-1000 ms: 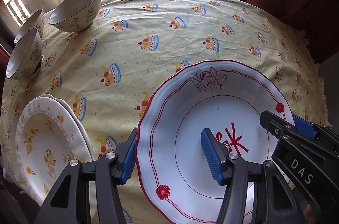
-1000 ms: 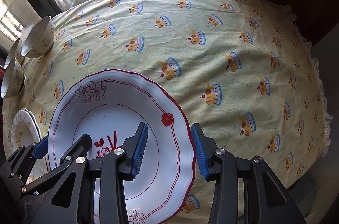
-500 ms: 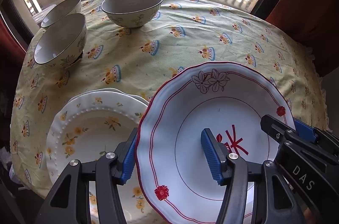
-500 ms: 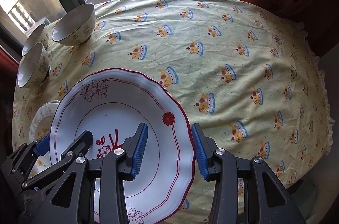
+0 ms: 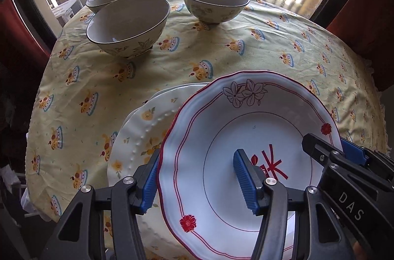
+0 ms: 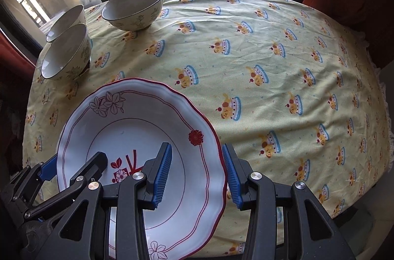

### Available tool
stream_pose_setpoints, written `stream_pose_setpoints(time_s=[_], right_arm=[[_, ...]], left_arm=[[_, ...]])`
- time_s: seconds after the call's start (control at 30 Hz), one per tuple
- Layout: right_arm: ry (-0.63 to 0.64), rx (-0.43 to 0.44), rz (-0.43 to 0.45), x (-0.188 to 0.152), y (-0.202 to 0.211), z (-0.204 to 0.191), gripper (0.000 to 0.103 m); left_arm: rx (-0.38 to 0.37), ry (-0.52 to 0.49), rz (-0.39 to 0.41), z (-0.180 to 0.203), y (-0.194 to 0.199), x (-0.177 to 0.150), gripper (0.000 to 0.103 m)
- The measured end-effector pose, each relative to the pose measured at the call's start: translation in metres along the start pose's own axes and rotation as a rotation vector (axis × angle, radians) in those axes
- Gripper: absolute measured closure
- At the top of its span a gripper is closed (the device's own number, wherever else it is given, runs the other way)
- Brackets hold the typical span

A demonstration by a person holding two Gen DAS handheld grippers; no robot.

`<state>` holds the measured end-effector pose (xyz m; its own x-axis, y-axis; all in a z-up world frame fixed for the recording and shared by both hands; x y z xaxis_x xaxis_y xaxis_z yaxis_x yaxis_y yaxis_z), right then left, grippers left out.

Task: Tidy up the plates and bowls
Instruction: 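Carry the red-trimmed dish with both grippers over the stacked plates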

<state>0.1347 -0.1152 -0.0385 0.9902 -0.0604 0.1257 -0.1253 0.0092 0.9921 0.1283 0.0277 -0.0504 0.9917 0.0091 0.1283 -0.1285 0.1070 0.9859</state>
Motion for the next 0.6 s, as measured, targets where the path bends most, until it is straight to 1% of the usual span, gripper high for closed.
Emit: stream_pose_setpoints(time_s=[0.13,0.27,0.4,0.6], right_arm=[[0.014,0.0,-0.015,-0.005,-0.007,-0.018,0.056],[0.025,-0.005,-0.03,-0.007,-0.016,-0.027,0.056],[0.034,-0.006,-0.054,-0.006,-0.027,-0.029,0.056],[0.06,-0.011,-0.058,-0.006,-0.031,-0.029,0.056]], left_arm=[[0.002,0.012,-0.014,-0.014,-0.005,-0.006,0.044],[0.008,0.019,-0.021,-0.02,-0.011,-0.012,0.044],[0.039,0.004,-0.003,-0.016,-0.015,-0.015,0.044],[0.046,0.022,0.011,-0.016,-0.016,-0.015,0.044]])
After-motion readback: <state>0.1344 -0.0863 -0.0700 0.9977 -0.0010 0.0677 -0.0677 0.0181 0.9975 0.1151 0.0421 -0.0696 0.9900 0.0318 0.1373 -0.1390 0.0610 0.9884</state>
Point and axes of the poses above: each gripper's, at about its wrist camera, not at the fingertips, and y roughly against the way its jaws point, z to its right, x to its top, the point moved 1 cm from there along -y, roughly the way its jaws point, and after that the axes turned 10 degrees about -z, right-handed, at the moved point
